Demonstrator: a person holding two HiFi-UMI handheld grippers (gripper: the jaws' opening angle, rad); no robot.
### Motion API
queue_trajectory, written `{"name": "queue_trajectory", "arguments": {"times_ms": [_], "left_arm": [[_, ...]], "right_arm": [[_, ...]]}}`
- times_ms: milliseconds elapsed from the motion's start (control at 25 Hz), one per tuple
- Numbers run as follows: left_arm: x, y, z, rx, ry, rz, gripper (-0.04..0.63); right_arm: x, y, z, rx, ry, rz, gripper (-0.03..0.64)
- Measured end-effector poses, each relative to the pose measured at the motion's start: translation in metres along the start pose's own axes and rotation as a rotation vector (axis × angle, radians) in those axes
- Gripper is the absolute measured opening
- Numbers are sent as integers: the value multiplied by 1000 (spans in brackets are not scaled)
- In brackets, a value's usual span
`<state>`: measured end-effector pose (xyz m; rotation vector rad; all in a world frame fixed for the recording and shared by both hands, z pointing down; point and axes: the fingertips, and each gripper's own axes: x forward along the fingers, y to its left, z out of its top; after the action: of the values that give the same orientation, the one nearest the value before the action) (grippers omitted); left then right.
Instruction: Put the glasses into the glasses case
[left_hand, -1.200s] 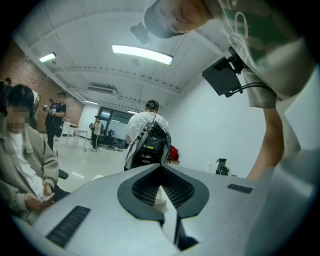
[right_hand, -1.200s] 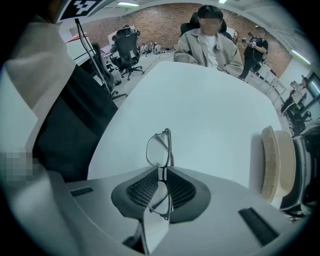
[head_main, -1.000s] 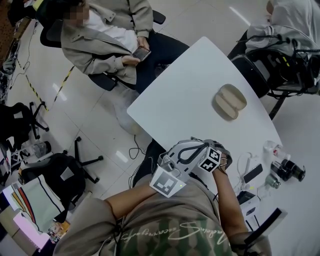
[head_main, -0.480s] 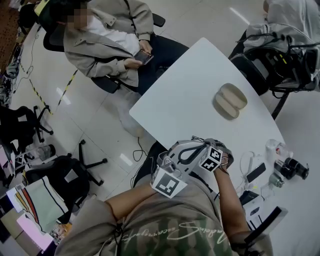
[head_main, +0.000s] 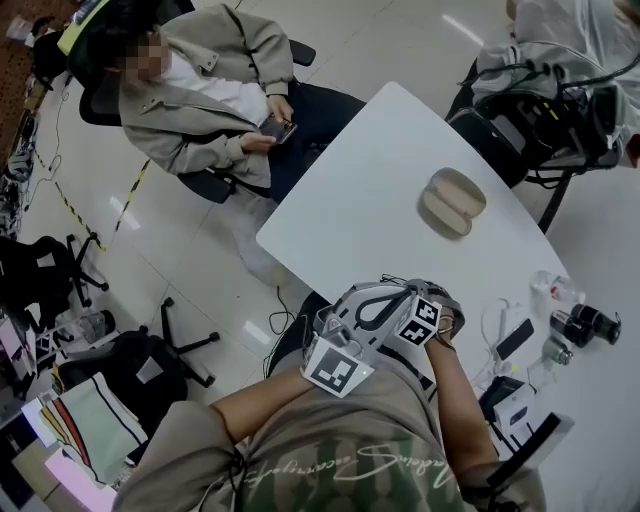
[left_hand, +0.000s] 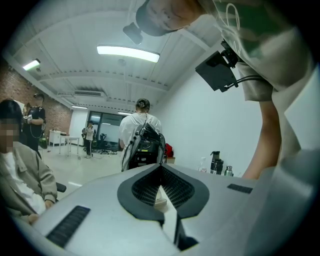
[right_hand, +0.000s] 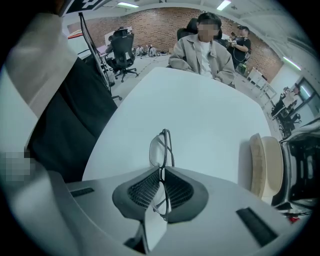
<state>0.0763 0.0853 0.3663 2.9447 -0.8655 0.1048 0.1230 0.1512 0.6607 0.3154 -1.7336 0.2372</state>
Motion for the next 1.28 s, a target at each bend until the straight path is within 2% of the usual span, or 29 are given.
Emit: {"name": "queue_trajectory", "arguments": {"times_ms": [320,560,840,1080,1280], "left_arm": [[5,11,-3,-14,1,-45,6],[10,23,0,-26,-29,-77,6],[14,45,1,-80,-45,-75,6],[16,50,2,-92,-58,-105,6],[14,57,2,-87,-52,-83,6]], "right_arm": [[1,-5,-1,48,14,-14,38],[-3,-14,10,87,16,-28,37],[-4,-23,19,127,19,-41,35],[-4,-30,25,125,25,-56,35],[-4,-33,28,136,29,-51,35]]}}
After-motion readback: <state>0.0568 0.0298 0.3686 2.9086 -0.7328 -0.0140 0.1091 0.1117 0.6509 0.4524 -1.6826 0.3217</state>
